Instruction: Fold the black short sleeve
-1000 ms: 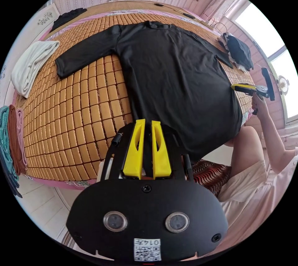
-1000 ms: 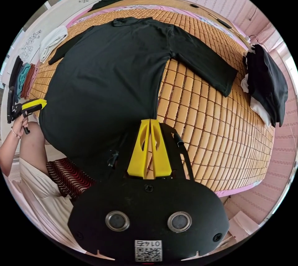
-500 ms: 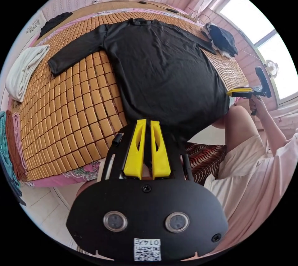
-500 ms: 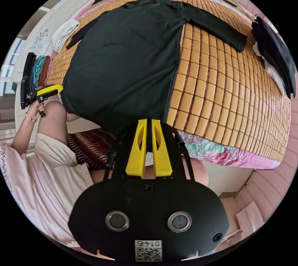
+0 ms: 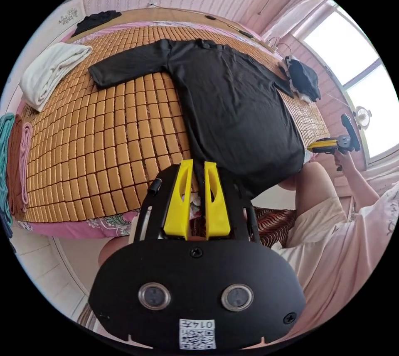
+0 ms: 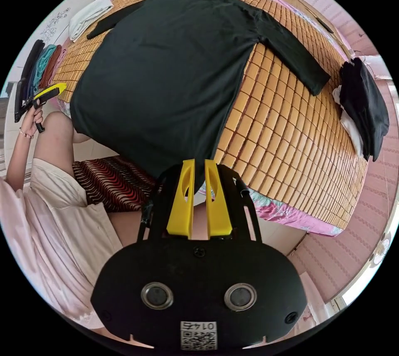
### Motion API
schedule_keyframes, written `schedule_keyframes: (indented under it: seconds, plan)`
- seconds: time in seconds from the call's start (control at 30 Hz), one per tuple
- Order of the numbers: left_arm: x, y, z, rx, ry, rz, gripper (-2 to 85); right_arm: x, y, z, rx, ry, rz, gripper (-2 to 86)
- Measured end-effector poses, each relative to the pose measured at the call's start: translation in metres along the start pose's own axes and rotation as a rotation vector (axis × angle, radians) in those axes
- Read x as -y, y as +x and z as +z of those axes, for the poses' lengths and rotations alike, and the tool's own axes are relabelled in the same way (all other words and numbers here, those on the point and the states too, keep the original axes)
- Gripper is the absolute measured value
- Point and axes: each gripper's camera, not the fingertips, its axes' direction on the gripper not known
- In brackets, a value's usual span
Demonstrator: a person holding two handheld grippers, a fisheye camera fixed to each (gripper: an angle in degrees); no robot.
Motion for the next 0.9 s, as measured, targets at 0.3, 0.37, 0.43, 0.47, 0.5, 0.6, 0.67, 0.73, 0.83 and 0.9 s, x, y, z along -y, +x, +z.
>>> schedule_keyframes:
  seconds: [0.3,0.37,0.43,0.47,0.5,0.6,0.67,0.73,0.83,0.9]
  plan:
    - [0.055,-0.124,-0.055,0.114,0.268,-0.183,5.0,0.222,-0.146,-0.070,0.193,0.177,-0.471,5.1]
    - [0.070,-0.143,-0.055,0.118,0.280,-0.212,4.9,0.268,-0.182,-0.076,0.177,0.177,-0.552,5.2]
    - [0.089,-0.164,-0.050,0.127,0.270,-0.256,4.8,0.323,-0.223,-0.080,0.164,0.187,-0.611,5.4]
    - [0.093,-0.168,-0.049,0.124,0.272,-0.261,4.8,0.335,-0.232,-0.081,0.160,0.189,-0.617,5.5]
    - [0.099,-0.176,-0.048,0.118,0.278,-0.278,4.9,0.360,-0.250,-0.081,0.159,0.187,-0.630,5.7]
    - [0.111,-0.191,-0.044,0.124,0.298,-0.309,6.1,0.410,-0.286,-0.077,0.141,0.172,-0.626,7.1]
    - [0.116,-0.198,-0.037,0.136,0.286,-0.319,6.7,0.432,-0.304,-0.071,0.126,0.160,-0.612,8.4]
    - [0.123,-0.208,-0.025,0.119,0.235,-0.315,6.4,0.449,-0.325,-0.061,0.060,0.166,-0.601,10.9]
    - [0.126,-0.216,-0.016,0.104,0.212,-0.315,4.6,0.452,-0.341,-0.044,-0.047,0.196,-0.590,10.3]
    - [0.128,-0.218,-0.014,0.098,0.218,-0.303,2.8,0.453,-0.345,-0.031,-0.057,0.159,-0.595,9.0]
